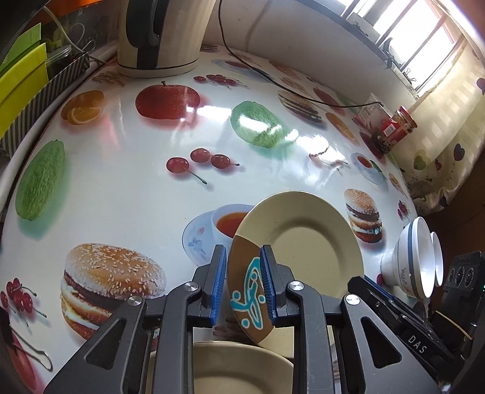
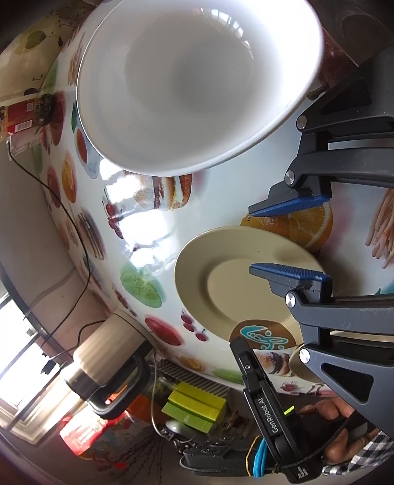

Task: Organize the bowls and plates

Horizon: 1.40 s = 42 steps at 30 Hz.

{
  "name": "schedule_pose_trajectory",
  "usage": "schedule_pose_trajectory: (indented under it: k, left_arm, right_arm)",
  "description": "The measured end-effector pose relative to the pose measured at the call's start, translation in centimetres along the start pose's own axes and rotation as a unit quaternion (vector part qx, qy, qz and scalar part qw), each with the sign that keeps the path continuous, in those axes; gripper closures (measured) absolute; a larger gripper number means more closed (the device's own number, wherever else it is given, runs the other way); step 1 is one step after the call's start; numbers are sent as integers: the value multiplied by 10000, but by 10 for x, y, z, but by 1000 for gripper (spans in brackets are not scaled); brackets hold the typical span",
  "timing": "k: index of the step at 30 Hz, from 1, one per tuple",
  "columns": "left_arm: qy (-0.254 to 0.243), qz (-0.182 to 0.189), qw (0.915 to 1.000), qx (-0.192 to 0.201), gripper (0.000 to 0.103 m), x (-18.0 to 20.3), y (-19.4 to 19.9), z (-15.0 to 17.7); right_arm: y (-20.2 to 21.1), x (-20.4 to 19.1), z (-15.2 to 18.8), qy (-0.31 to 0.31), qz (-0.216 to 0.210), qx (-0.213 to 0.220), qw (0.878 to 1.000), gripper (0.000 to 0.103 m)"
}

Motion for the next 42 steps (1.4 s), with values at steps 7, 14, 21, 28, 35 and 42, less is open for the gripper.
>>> schedule_pose_trajectory:
  k: [7,14,21,28,35,42]
  left_arm:
    - [10,-33,10000,22,83,0,-1,-1]
    - [15,-98,9999,17,88,-2,-2,-1]
    - [52,-72,10000,22,88,-2,-4,-2]
    - [25,-60,10000,27,88,0,-4,-2]
    - [14,-28,10000,87,88,2,0,-3]
    - [-52,-16,9998,166,88,5,7,-4]
  right_arm:
    - [-3,1,-1,-57,-80,-16,10000,82]
    - [-3,1,-1,-64,-71,0,10000,85]
    - [-2,3,-2,-96,-68,27,9999,85]
    - [0,4,-3,-142,-71,84,9998,85]
    - [6,4,-7,-140,-87,210,9996,85]
    - [10,4,-8,-161,-123,294,9994,85]
Point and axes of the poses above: each gripper's, at about its wrist camera, not at the fingertips, and y roughly against the way its jaws point, x to its right, z to its underside, the point moved 6 cm from there along -y, roughly the way its jaws point, and after that the axes turned 13 degrees about -z, right-handed, at the moved point
